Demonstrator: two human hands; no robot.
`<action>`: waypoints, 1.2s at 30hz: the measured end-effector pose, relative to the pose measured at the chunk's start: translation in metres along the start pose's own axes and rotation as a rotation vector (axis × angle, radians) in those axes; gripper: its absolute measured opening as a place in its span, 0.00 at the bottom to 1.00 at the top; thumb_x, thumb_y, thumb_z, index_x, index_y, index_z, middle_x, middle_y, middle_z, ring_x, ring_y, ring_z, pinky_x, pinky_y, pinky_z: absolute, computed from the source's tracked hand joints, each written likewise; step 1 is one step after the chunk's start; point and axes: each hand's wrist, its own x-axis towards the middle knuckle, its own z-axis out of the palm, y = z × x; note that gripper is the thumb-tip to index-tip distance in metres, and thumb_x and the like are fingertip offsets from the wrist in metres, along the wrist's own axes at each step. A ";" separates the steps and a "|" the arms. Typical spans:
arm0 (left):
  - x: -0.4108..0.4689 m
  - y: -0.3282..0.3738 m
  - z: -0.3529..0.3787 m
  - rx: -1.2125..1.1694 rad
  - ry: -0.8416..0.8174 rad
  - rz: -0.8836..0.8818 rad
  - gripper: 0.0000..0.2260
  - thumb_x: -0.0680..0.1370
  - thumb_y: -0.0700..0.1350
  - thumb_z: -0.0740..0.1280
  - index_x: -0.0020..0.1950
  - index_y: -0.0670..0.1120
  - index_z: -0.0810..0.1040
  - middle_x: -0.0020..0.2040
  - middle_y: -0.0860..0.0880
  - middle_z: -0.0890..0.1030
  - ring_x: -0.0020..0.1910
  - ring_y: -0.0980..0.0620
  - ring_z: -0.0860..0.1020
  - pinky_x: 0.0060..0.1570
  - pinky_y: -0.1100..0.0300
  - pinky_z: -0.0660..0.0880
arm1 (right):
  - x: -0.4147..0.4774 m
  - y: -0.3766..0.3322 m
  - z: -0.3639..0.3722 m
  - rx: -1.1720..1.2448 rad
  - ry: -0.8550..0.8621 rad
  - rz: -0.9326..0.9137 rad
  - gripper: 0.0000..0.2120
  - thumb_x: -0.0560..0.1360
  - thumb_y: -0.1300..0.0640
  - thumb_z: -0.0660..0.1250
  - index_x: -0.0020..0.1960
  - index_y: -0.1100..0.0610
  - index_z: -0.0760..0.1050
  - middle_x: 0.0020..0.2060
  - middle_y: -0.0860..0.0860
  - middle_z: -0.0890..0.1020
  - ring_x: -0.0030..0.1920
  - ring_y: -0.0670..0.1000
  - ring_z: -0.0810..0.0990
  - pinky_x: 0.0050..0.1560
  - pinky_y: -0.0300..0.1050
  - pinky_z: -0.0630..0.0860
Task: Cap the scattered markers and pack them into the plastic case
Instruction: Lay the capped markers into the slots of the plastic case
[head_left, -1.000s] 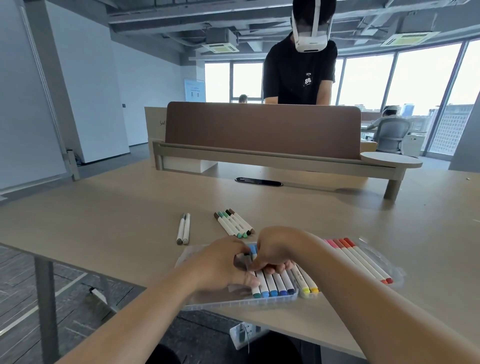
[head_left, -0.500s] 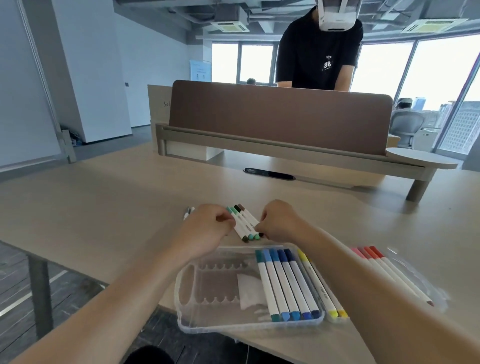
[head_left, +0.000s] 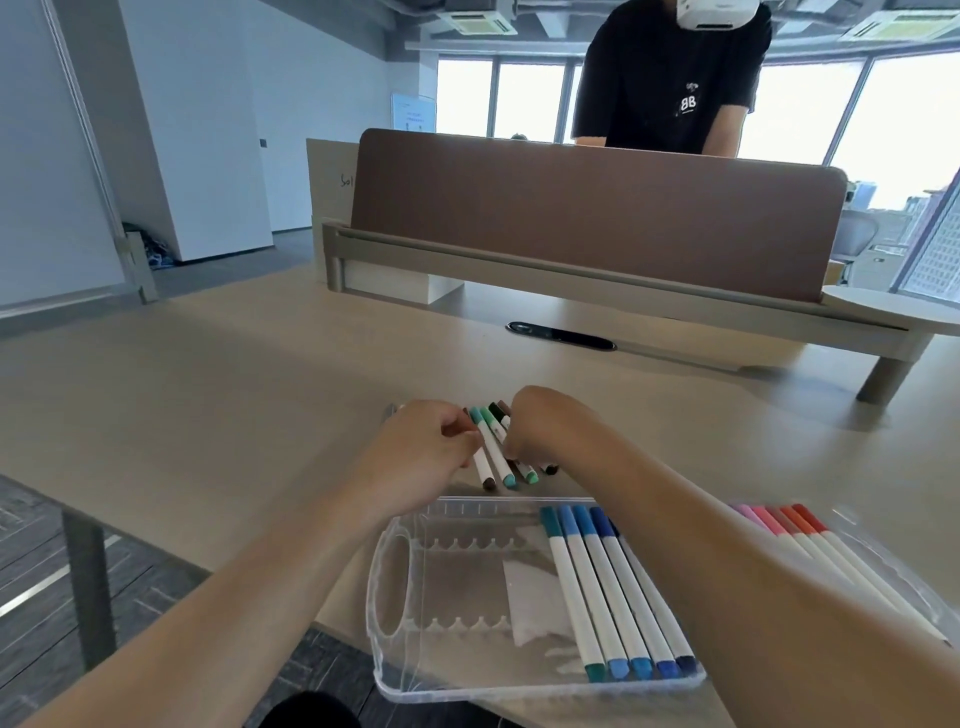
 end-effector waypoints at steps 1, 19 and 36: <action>-0.002 0.000 0.000 -0.002 0.000 -0.002 0.08 0.80 0.48 0.64 0.46 0.49 0.82 0.35 0.51 0.80 0.27 0.56 0.72 0.25 0.69 0.66 | -0.001 -0.001 0.000 -0.001 0.001 -0.005 0.09 0.74 0.60 0.69 0.37 0.57 0.72 0.35 0.51 0.76 0.36 0.49 0.75 0.38 0.42 0.74; -0.001 -0.006 -0.002 0.045 -0.005 -0.008 0.09 0.79 0.46 0.64 0.40 0.48 0.80 0.30 0.52 0.76 0.21 0.61 0.70 0.20 0.71 0.63 | -0.004 -0.022 0.003 0.005 0.005 -0.015 0.08 0.73 0.61 0.67 0.36 0.56 0.72 0.33 0.51 0.75 0.34 0.51 0.74 0.35 0.44 0.70; -0.056 0.032 0.012 0.235 -0.123 0.066 0.14 0.78 0.45 0.65 0.63 0.53 0.78 0.57 0.54 0.79 0.51 0.57 0.78 0.48 0.64 0.74 | -0.106 0.022 -0.039 0.288 -0.560 -0.044 0.14 0.74 0.57 0.62 0.30 0.57 0.72 0.25 0.51 0.71 0.23 0.48 0.63 0.26 0.39 0.57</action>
